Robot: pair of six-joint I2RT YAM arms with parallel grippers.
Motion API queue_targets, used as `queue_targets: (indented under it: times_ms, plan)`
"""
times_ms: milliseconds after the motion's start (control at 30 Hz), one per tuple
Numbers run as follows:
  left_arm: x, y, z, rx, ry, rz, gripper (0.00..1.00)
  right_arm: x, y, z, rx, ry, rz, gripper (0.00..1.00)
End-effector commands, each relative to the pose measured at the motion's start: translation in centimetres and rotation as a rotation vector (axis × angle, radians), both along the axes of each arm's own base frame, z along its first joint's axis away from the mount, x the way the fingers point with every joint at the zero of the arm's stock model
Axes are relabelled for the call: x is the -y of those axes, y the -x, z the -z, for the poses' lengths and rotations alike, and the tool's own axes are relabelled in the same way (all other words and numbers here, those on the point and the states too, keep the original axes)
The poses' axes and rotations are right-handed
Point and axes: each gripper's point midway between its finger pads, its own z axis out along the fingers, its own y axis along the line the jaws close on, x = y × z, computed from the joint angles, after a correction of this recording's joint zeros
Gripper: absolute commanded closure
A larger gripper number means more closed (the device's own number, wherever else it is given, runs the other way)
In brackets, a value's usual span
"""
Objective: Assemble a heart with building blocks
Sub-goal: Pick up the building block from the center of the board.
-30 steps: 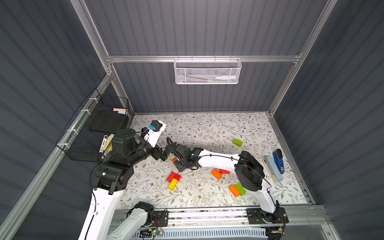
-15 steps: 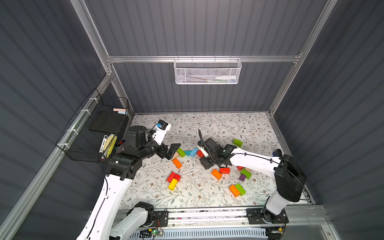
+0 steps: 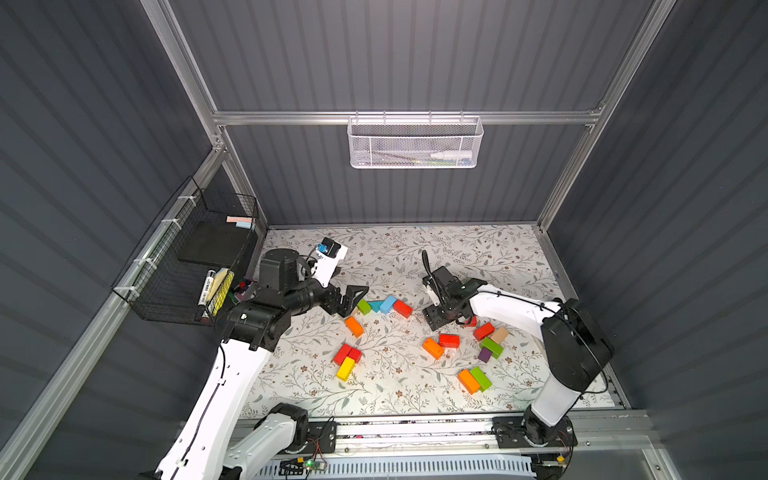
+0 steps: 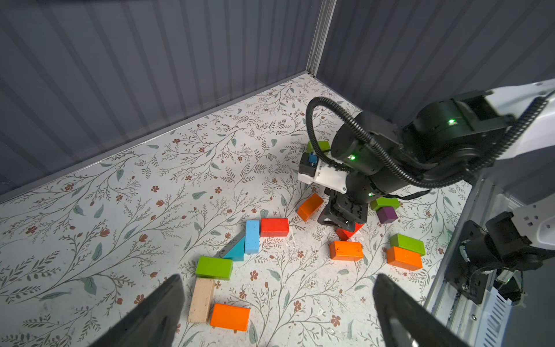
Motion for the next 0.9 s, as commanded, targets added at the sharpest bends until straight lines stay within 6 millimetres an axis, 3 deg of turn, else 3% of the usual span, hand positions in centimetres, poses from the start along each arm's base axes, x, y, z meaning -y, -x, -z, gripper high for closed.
queue_targets:
  times_ms: [0,367,867]
  plan:
    - [0.3,0.1,0.0,-0.005,0.021,0.011,0.01,0.6,-0.7,0.7,-0.014,0.048,0.001,0.22]
    - [0.4,-0.3,0.1,-0.017,0.028,0.005,0.01,1.5,-4.9,1.5,-0.005,0.015,0.078,0.25]
    - [1.0,-1.0,0.4,-0.032,0.038,0.026,0.01,0.1,-5.0,1.4,-0.058,-0.105,0.081,0.67]
